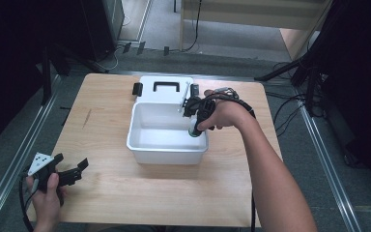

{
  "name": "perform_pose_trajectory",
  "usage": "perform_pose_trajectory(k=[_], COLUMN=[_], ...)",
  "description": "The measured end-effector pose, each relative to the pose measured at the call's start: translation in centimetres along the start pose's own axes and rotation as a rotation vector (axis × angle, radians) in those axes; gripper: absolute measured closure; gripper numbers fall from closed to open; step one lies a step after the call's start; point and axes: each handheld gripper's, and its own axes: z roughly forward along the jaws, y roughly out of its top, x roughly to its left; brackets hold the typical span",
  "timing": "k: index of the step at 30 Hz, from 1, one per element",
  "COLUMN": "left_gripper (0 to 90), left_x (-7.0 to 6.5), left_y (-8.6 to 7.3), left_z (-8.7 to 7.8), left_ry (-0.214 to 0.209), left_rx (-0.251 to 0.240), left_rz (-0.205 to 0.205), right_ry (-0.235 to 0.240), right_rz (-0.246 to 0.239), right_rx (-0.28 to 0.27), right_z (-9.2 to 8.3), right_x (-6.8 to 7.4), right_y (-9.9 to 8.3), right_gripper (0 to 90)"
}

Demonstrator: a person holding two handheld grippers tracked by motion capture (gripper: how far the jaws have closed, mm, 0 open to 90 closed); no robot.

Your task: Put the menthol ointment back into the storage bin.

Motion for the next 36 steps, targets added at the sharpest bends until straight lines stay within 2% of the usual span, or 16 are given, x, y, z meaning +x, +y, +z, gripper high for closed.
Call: perform_pose_trajectory(k=[1,9,11,16,18,19,21,26,36], left_gripper=[0.0,0.0,0.0,0.0,0.0,0.0,0.0,0.0,0.0], left_x=[0.0,0.0,0.0,0.0,0.0,0.0,0.0,0.0,0.0], left_y=[0.0,0.0,0.0,0.0,0.0,0.0,0.0,0.0,0.0], left_z=[0.0,0.0,0.0,0.0,0.0,0.0,0.0,0.0,0.0], left_ry=[0.0,0.001,0.0,0.002,0.002,0.001,0.002,0.002,0.002], left_rx=[0.001,0.001,0.003,0.004,0.004,0.004,0.004,0.004,0.004], left_rz=[0.001,-0.001,-0.002,0.0,0.0,0.0,0.0,0.001,0.0], right_ry=[-0.006,-0.001,0.001,0.009,-0.012,-0.012,-0.008,-0.024,-0.03], right_rz=[-0.018,-0.054,-0.042,-0.048,-0.061,-0.043,-0.046,-0.076,-0.098], right_rx=[0.006,0.01,0.019,0.028,0.026,0.032,0.026,0.034,0.094], right_z=[0.4,1.9,2.4,3.4,3.5,3.5,3.6,3.9,5.0], right_x=[0.2,0.4,0.5,0.8,0.8,0.9,0.9,1.2,1.8], right_y=[0.1,0.0,0.0,0.2,0.4,0.5,0.5,0.8,1.8], right_gripper=[51.3,51.3,51.3,51.3,51.3,51.3,51.3,51.3,51.3])
